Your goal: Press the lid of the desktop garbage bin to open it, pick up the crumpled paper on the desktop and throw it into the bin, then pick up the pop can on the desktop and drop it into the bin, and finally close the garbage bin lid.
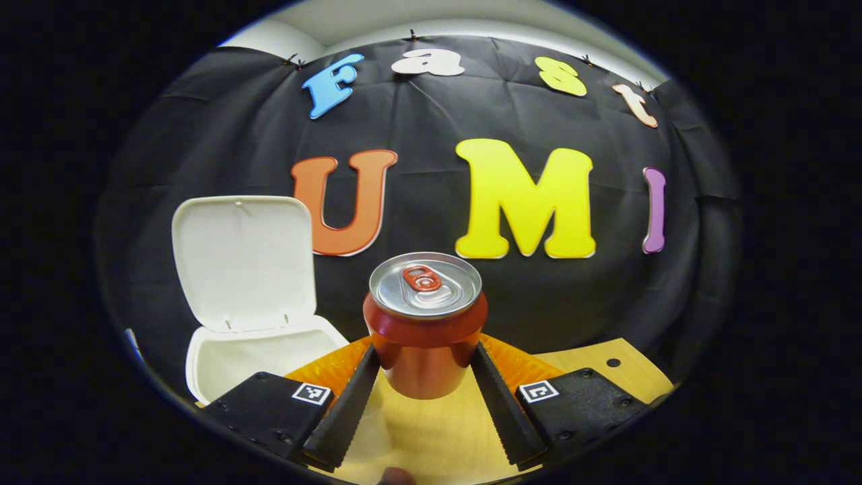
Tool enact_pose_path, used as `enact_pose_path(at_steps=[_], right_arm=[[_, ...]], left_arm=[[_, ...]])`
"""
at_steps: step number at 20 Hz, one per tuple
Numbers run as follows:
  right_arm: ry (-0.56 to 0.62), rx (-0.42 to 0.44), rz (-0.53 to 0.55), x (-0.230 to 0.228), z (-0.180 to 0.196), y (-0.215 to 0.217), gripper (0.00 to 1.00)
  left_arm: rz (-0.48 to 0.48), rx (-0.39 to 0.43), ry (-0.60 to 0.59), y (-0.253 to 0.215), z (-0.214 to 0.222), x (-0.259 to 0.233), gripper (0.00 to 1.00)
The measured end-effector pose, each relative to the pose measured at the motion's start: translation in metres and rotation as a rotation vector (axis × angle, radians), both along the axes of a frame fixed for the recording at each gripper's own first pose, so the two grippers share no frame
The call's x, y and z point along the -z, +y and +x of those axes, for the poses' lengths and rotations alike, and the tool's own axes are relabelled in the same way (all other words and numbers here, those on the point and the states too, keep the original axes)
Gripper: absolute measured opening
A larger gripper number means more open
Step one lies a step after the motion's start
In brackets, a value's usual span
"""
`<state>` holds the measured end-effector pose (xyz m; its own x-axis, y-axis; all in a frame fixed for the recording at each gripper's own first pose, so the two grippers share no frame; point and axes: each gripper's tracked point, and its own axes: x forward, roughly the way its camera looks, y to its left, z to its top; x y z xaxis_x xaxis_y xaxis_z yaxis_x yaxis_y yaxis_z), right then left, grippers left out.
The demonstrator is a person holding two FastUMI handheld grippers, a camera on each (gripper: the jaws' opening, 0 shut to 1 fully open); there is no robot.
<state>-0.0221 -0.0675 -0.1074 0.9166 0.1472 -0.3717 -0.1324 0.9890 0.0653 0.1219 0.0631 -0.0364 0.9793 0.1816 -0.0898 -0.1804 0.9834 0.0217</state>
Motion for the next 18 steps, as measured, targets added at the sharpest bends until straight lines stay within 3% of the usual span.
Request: enact_pose_path(at_steps=[4, 10, 18], right_arm=[[0.01, -0.056, 0.027, 0.002, 0.005, 0.031, 0.94], [0.034, -0.12, 0.04, 0.009, 0.004, 0.061, 0.94], [0.04, -0.136, 0.05, 0.01, 0.007, 0.072, 0.94]], left_arm=[[0.028, -0.153, 0.008, 0.07, -0.01, -0.01, 0.86], [-0.007, -0.279, 0.138, 0.134, -0.014, 0.032, 0.86], [-0.047, -0.28, 0.191, 0.137, -0.018, 0.047, 0.87]])
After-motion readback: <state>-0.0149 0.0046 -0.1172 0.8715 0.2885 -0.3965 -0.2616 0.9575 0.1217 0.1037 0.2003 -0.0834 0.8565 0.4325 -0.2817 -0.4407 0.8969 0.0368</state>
